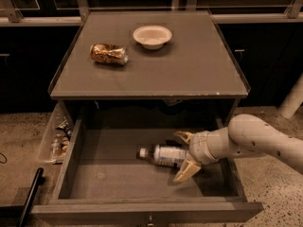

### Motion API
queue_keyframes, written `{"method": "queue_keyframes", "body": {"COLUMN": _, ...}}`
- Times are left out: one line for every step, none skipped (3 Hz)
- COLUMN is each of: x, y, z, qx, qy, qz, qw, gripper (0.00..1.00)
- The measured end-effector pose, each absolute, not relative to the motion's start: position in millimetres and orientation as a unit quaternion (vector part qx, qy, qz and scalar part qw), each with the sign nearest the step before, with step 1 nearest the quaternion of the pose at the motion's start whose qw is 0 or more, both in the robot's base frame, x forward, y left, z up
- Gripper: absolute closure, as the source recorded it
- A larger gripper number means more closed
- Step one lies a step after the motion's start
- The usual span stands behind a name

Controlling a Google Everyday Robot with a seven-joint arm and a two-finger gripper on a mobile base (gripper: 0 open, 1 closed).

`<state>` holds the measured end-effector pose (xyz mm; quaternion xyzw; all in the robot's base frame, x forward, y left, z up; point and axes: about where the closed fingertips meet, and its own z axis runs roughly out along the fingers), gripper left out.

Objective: Place blue plastic bottle into middle drawer

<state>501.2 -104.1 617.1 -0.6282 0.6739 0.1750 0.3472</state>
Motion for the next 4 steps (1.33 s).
{"method": "queue_keyframes", "body": {"x": 501.1, "y": -104.1, "z": 617.1, "qx": -0.628, "qy": 0.674, "qz": 0.175, "qw": 0.347, "gripper": 0.0}}
{"method": "queue_keyframes", "body": {"x": 487.1, "y": -119.0, "z": 629.5, "qx": -0.618, "qy": 0.679, "qz": 0.182, "qw": 0.352, "gripper": 0.0}}
{"method": "queue_keyframes", "body": {"x": 468.9, "y": -147.0, "z": 665.5, "qx": -0.613, "qy": 0.68, "qz": 0.176, "qw": 0.361, "gripper": 0.0}}
{"method": "queue_keyframes", "body": {"x": 457.6, "y": -178.9, "z": 719.0, "qx": -0.621, "qy": 0.677, "qz": 0.147, "qw": 0.366, "gripper": 0.0}}
